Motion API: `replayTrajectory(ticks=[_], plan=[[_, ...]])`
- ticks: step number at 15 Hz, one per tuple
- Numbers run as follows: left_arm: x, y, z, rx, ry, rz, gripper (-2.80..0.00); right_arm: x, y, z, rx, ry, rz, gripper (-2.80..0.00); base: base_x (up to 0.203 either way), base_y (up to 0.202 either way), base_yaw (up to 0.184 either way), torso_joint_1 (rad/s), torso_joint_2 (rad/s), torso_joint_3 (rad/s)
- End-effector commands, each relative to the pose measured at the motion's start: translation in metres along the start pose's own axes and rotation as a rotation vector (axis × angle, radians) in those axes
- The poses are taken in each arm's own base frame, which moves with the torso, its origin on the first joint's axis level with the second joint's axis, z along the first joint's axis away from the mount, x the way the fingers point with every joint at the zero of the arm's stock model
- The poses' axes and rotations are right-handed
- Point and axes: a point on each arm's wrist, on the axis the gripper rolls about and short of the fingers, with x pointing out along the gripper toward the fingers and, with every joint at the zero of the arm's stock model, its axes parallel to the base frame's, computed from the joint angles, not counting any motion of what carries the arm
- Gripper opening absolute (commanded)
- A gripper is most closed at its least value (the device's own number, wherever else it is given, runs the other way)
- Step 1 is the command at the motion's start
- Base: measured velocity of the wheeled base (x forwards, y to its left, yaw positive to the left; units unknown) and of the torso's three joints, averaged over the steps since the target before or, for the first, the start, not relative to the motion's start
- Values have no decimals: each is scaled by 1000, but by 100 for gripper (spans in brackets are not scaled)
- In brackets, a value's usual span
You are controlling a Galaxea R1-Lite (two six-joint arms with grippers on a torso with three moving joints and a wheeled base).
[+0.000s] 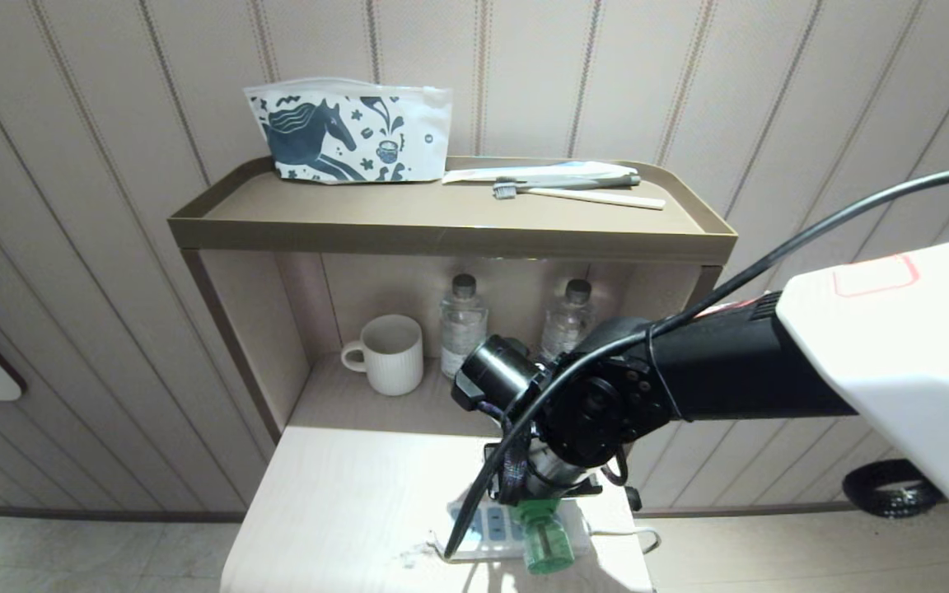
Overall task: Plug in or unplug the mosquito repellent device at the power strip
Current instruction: Hold the socket with your left hand and unplug it with your right hand
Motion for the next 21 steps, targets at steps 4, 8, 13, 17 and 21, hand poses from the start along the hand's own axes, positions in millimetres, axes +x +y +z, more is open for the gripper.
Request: replayTrajectory(ticks=[4, 8, 13, 17, 21], plan=[[0, 0, 0, 0, 3, 0, -280, -11, 30, 1, -53, 9, 19, -280, 0, 0, 0, 0, 0, 0], [0, 0, 0, 5, 0, -2, -280, -10, 55, -3, -133, 36, 18, -280, 0, 0, 0, 0, 0, 0], [0, 0, 0, 5, -2, 4, -280, -1, 81, -24, -245, 47, 29, -280, 0, 0, 0, 0, 0, 0], [-13, 0, 39, -12, -84, -15, -280, -2, 81, -23, -243, 43, 33, -280, 0, 0, 0, 0, 0, 0], [29, -3, 99, -102, 155, -157, -280, -7, 80, -19, -240, 23, 48, -280, 0, 0, 0, 0, 0, 0]])
